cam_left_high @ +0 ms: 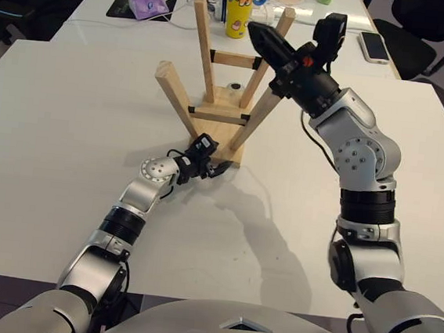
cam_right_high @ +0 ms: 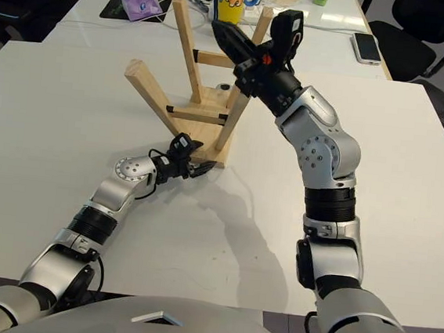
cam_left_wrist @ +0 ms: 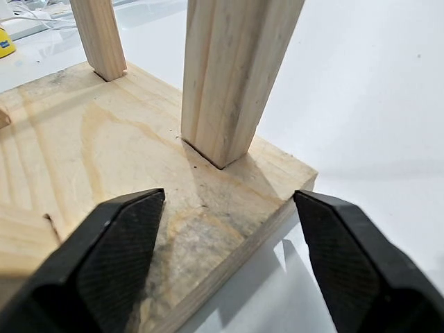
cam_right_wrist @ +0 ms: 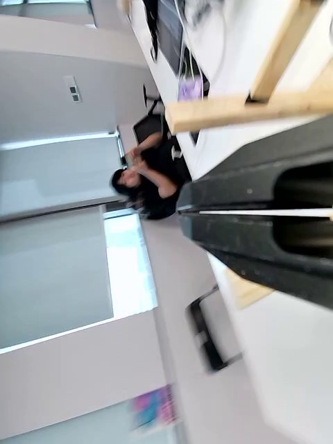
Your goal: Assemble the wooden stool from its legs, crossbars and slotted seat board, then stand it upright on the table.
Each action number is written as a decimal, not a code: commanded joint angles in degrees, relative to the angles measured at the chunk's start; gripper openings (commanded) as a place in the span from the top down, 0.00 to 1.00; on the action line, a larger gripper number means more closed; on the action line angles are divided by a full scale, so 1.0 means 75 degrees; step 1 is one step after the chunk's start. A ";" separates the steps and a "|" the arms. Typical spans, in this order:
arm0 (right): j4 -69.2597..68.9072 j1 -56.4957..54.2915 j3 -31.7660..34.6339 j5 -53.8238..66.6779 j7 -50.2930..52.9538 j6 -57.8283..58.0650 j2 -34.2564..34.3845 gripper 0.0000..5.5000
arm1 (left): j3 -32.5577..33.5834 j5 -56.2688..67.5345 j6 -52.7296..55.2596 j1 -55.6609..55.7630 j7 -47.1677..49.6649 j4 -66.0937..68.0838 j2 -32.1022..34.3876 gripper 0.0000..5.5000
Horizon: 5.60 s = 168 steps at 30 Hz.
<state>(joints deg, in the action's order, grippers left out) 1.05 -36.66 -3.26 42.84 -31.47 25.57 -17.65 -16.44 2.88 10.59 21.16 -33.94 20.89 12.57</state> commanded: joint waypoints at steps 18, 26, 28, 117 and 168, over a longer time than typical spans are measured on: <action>0.0874 0.1959 0.1837 -0.1940 0.2390 -0.1984 0.1239 1.00 | 0.0886 0.0180 -0.1043 -0.1601 0.0902 -0.2030 -0.0257 0.40; -0.1525 0.3849 0.1245 -0.2904 0.3330 -0.1540 0.1579 1.00 | 0.1652 0.0233 -0.2700 -0.4892 0.1828 -0.5492 -0.0263 0.63; -0.1806 0.3909 0.1283 -0.3102 0.3834 -0.1363 0.1726 1.00 | 0.2138 0.0353 -0.2788 -0.4801 0.2383 -0.5828 -0.0526 0.68; 0.4482 -0.0018 0.1021 -0.2463 -0.1400 -0.2206 -0.0107 1.00 | 0.1162 -0.0040 0.0470 -0.2631 0.0526 -0.3191 0.1297 1.00; -0.1781 0.4077 -0.0944 -0.4078 0.0468 -0.1255 0.1937 1.00 | 0.1468 -0.0909 -0.0221 -0.0955 0.2643 -0.0964 -0.0188 1.00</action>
<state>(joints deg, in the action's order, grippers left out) -4.40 -10.04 -10.40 9.77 -26.40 14.24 -1.09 -6.84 -3.11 8.55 17.14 -16.58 18.22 10.52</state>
